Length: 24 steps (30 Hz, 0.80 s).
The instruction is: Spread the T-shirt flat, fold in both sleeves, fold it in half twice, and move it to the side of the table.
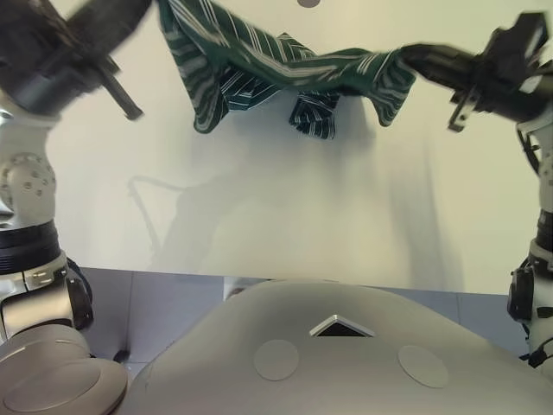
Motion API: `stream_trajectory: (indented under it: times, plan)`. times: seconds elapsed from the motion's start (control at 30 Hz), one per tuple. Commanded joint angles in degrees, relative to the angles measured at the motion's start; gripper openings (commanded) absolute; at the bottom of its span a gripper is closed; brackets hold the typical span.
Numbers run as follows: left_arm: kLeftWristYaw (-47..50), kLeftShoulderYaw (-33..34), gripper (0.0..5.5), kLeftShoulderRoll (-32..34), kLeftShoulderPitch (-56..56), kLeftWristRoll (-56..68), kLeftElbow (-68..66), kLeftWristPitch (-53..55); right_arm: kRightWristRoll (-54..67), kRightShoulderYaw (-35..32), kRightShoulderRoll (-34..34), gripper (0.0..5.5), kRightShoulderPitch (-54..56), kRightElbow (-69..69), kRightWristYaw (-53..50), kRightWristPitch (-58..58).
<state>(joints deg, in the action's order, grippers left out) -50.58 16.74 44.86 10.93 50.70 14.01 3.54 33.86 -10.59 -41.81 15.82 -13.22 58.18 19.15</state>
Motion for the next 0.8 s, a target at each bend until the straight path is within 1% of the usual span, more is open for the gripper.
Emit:
stream_trajectory:
  times: [0.03, 0.1, 0.2, 0.3, 0.37, 0.43, 0.5, 0.63, 0.73, 0.8]
  plan:
    - [4.35, 4.03, 0.02, 0.45, 9.36, 0.22, -2.16, 1.70, 6.44, -6.89, -2.11, 0.00, 8.10, 1.77, -1.84, 3.39]
    - [6.53, 3.66, 0.02, 0.91, 15.51, -3.29, -4.08, 0.82, 9.06, -9.82, -3.18, 0.00, 13.47, 4.44, -2.87, 4.36]
    - [5.39, 3.02, 0.02, 2.42, 22.25, -6.62, -5.96, 0.15, 9.49, -10.32, -4.69, 0.00, 21.85, 9.08, -3.26, 4.43]
    - [2.65, 1.07, 0.02, 2.99, 29.24, -11.44, -11.74, -1.98, 6.92, -8.38, -5.11, 0.00, 29.42, 15.09, -2.80, 2.68]
    - [0.19, -1.44, 0.02, 2.82, 34.50, -15.60, -18.05, -4.60, 2.43, -5.19, -4.69, 0.00, 34.71, 20.77, -2.68, -0.42]
    - [-1.92, -3.93, 0.02, 1.56, 37.77, -19.23, -23.87, -7.19, -0.95, -2.09, -3.43, 0.00, 37.35, 23.92, -2.03, -2.58]
    - [-2.89, -6.05, 0.02, -0.47, 36.83, -21.59, -24.99, -8.77, -2.54, -0.09, -2.08, 0.00, 36.71, 23.96, -1.14, -3.81]
    - [1.41, -12.41, 0.02, -8.32, 27.05, -25.17, -16.29, -7.29, -4.79, 1.41, -0.73, 0.00, 35.21, 24.85, -0.35, -5.47]
    - [6.79, -17.34, 0.02, -13.71, 20.50, -29.56, -11.20, -5.49, -6.65, 2.06, -0.24, 0.00, 38.26, 28.16, -0.27, -6.51]
    - [9.55, -21.09, 0.02, -16.21, 15.80, -34.62, -9.99, -5.98, -9.55, 2.54, 0.15, 0.00, 42.64, 33.57, -2.70, -8.49]
